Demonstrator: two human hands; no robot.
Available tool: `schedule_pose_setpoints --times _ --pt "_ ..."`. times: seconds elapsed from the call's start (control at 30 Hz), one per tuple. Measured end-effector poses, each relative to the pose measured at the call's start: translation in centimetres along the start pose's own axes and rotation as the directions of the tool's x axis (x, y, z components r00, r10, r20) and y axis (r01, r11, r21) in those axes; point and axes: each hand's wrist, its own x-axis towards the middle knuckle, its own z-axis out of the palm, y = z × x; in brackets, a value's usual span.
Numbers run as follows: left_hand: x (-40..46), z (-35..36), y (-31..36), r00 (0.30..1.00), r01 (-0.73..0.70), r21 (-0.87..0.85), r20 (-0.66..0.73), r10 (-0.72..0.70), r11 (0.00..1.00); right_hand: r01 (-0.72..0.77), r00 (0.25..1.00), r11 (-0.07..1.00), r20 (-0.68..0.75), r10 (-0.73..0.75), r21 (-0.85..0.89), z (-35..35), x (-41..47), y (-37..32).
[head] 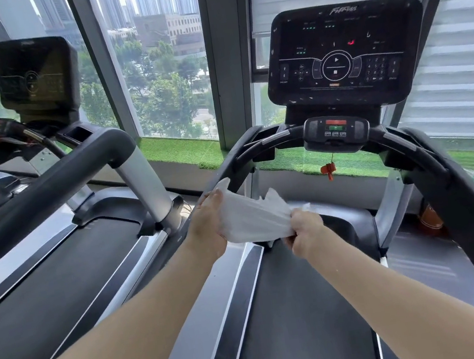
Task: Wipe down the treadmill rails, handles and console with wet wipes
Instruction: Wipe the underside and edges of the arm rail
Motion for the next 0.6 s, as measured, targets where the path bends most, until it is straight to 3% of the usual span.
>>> schedule_pose_setpoints --times 0.1,0.17,0.23,0.27,0.33,0.4,0.47,0.53,0.6 --pt "0.0 -0.2 0.9 0.999 0.04 0.118 0.031 -0.044 0.992 0.022 1.0 0.932 -0.011 -0.028 -0.361 -0.5 1.0 1.1" --pt "-0.3 -0.4 1.9 0.987 0.031 0.285 0.145 -0.075 0.958 0.216 0.96 0.756 -0.005 -0.278 -0.618 -0.7 2.0 0.8" --pt "-0.6 -0.3 2.8 0.963 0.006 0.393 0.247 -0.111 0.92 0.506 0.848 0.607 0.224 -0.481 -0.613 -0.5 1.4 -0.6" --pt "-0.8 -0.1 3.1 0.949 0.005 0.437 0.282 -0.142 0.9 0.643 0.765 0.549 0.43 -0.479 -0.533 -0.2 0.4 -1.3" --pt "-1.2 0.3 3.5 0.927 0.024 0.516 0.309 -0.212 0.856 0.735 0.621 0.504 0.748 -0.235 -0.452 0.5 -1.9 -2.1" --pt "-1.3 0.3 4.1 0.904 0.081 0.497 0.329 -0.274 0.864 0.723 0.533 0.54 0.845 -0.039 -0.431 0.7 -2.8 -2.3" --pt "-0.7 -0.6 4.3 0.907 0.159 0.304 0.33 -0.26 0.939 0.692 0.552 0.595 0.831 -0.071 -0.409 0.8 -2.6 -2.0" --pt "-0.1 -2.1 3.5 0.942 0.239 0.092 0.218 -0.254 0.967 0.635 0.639 0.667 0.75 -0.169 -0.39 1.0 -1.9 -1.8" --pt "-0.4 -3.2 1.7 0.916 0.335 0.125 0.19 -0.354 0.934 0.566 0.737 0.727 0.635 -0.233 -0.39 0.9 -1.0 -1.4"
